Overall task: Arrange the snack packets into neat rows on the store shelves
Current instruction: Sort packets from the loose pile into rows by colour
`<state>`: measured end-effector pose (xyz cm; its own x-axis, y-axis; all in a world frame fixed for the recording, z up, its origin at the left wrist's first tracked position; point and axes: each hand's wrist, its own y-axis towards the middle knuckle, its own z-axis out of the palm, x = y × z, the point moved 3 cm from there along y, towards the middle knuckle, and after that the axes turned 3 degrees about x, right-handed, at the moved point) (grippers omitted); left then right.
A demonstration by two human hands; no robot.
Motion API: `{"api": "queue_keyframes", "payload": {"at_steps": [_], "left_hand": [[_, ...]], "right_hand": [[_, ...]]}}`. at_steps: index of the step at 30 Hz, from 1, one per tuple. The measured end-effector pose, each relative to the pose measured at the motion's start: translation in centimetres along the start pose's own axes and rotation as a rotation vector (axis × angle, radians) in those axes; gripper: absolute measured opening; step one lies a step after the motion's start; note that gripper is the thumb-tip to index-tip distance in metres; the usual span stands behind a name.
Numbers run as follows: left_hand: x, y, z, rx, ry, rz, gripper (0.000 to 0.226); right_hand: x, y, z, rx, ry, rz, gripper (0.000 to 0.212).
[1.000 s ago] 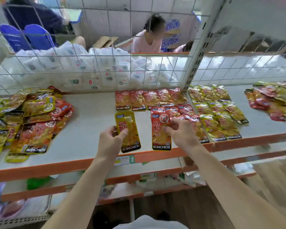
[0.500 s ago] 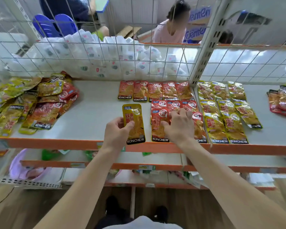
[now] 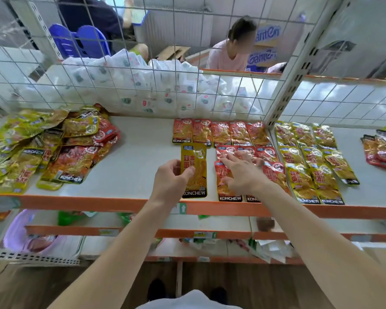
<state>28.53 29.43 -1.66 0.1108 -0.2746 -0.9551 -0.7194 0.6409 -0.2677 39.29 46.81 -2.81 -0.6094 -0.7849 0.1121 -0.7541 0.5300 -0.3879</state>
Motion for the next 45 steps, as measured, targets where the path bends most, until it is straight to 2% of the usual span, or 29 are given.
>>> {"api": "queue_keyframes", "payload": {"at_steps": [17, 21, 24, 28, 32, 37, 42, 45], "left_hand": [[-0.2, 0.6, -0.8, 0.062, 0.04, 0.019, 0.019], [-0.3, 0.7, -0.8, 0.086, 0.044, 0.018, 0.014], [-0.4, 0.8, -0.4, 0.125, 0.049, 0.031, 0.017], [-0.6, 0.9, 1.0, 0.2, 0.043, 0.041, 0.019], [-0.8, 0.1, 3.9, 0.319, 0.027, 0.041, 0.011], [-0.8, -2.3, 8.8, 0.499, 0.049, 0.055, 0.009], [-1.4, -5.4, 12.3, 0.553, 0.115, 0.135, 0.019], [-1.5, -7.0, 13.6, 0.531, 0.144, 0.142, 0.039]], "right_hand": [[0.0, -1.0, 0.6, -0.019, -0.012, -0.012, 0.067], [0.5, -2.2, 0.5, -0.003, 0.104, -0.019, 0.067], [0.8, -3.7, 0.2, -0.091, 0.226, -0.032, 0.067], [0.7, -6.3, -0.2, -0.29, 0.443, -0.004, 0.064], [-1.0, -10.0, 0.2, -0.43, 0.494, 0.103, 0.061], [-3.9, -16.4, 2.3, -0.558, 0.494, 0.346, 0.06], [-7.1, -20.6, 4.3, -0.638, 0.527, 0.469, 0.055], [-8.5, -21.9, 4.6, -0.658, 0.561, 0.458, 0.054]]}}
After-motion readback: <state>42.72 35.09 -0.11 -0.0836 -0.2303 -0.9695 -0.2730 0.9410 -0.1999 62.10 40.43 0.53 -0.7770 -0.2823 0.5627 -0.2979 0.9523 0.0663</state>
